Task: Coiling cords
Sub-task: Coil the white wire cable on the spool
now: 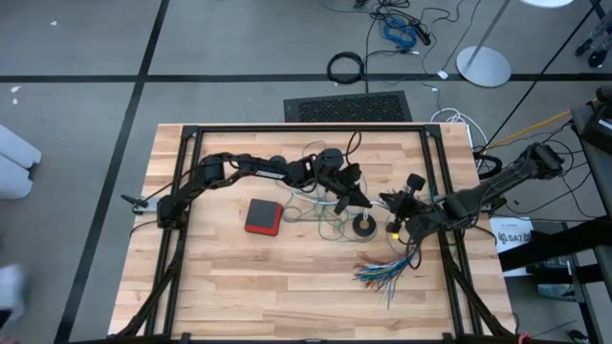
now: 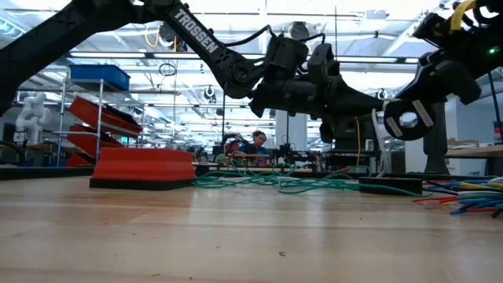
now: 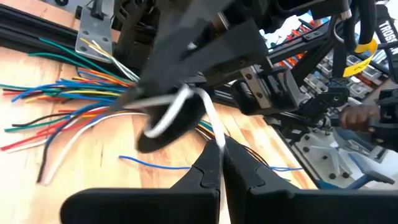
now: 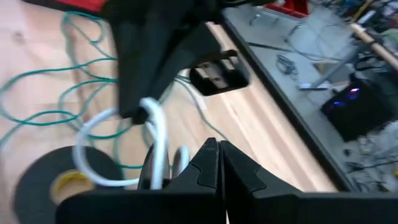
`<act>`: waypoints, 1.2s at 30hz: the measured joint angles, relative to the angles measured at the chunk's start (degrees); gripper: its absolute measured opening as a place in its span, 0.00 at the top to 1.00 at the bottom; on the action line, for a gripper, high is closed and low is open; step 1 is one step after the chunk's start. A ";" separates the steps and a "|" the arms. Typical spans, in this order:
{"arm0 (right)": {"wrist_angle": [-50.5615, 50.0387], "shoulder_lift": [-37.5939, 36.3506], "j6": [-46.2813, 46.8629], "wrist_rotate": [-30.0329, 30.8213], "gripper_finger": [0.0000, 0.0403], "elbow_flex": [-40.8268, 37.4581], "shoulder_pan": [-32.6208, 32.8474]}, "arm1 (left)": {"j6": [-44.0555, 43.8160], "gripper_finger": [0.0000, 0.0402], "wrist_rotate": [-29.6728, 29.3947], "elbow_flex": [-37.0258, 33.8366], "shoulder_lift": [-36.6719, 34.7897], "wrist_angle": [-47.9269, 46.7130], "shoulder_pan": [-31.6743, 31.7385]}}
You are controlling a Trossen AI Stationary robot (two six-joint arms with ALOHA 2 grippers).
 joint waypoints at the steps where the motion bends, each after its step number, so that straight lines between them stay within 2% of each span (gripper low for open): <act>1: 0.22 -0.18 0.06 -0.28 1.00 0.00 0.29 | 0.00 1.00 0.30 0.00 0.00 0.00 0.27; 7: 2.21 -2.02 -0.78 -0.37 1.00 0.00 2.00 | 3.82 1.00 0.43 0.00 0.00 -3.55 1.16; 16: 13.64 -5.33 -9.60 0.81 1.00 -0.02 3.02 | 9.47 0.99 0.71 0.00 -0.09 -4.14 0.78; 25: 21.74 -8.17 -14.28 0.86 1.00 -0.04 3.02 | 13.34 0.85 0.34 -0.07 -0.09 -0.53 0.37; 36: 33.03 -12.74 -25.68 1.67 1.00 -0.04 3.02 | 17.52 0.83 0.82 -0.07 -0.07 0.79 0.67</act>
